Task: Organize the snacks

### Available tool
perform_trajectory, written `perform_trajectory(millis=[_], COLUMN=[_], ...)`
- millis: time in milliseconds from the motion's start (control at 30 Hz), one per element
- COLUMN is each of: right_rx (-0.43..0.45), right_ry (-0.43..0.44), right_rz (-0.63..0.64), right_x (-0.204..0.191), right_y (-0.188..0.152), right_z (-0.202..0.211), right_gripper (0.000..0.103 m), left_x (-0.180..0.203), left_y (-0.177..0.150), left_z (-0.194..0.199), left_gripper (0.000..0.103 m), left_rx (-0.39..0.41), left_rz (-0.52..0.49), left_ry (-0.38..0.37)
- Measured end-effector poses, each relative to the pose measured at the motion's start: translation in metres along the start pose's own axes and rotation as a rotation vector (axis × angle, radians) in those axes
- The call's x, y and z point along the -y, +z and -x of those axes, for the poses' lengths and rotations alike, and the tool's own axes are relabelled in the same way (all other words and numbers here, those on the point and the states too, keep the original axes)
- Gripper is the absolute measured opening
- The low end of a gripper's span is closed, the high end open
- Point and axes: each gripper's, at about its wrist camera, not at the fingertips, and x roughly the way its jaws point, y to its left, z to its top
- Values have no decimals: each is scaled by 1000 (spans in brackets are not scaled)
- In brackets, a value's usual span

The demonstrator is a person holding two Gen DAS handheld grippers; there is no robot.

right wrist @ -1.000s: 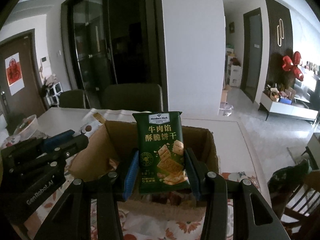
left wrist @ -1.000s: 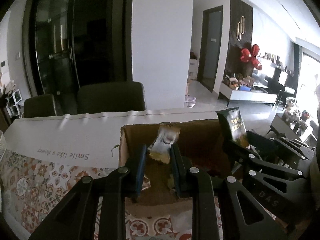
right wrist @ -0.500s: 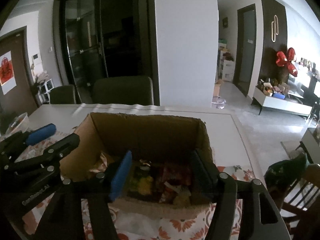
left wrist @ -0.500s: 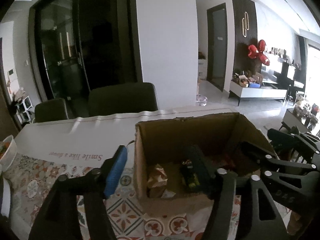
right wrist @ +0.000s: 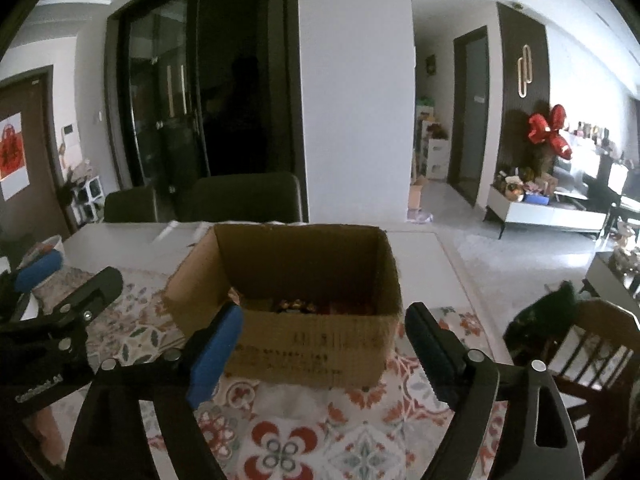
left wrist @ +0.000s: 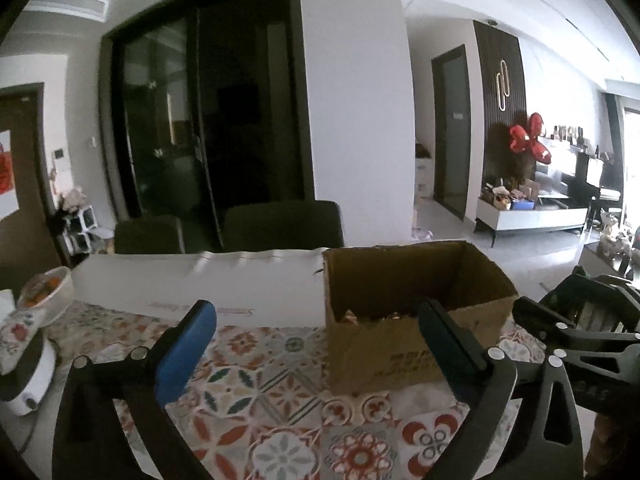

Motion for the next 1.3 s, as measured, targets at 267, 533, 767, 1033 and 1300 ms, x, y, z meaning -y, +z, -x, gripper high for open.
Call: perform_trajectory(millis=[267,533,767,1033,1300], right_rx=[39,70,74,91,118], right_ry=[-19,-42,-27,-25,-43], right_rz=[-23,-9,-4,18,33], right_x=[-10,-25,-39,-50,-54], right_y=[-26,-55,-79,-97,-101], right_z=[63,115,152,186,207], right_gripper=[90,93,93,93,93], left_x=[-8,-18,-23,-27,-26], left_y=[-21,-40,-56,-67,-69], left_z=[60,111,152,186,200], left_gripper=[103,103,103,103,103], left_rx=[22,38,33,55,63], left_rz=[4,-1,-20,-45,-51], left_ry=[30,44,28,16,2])
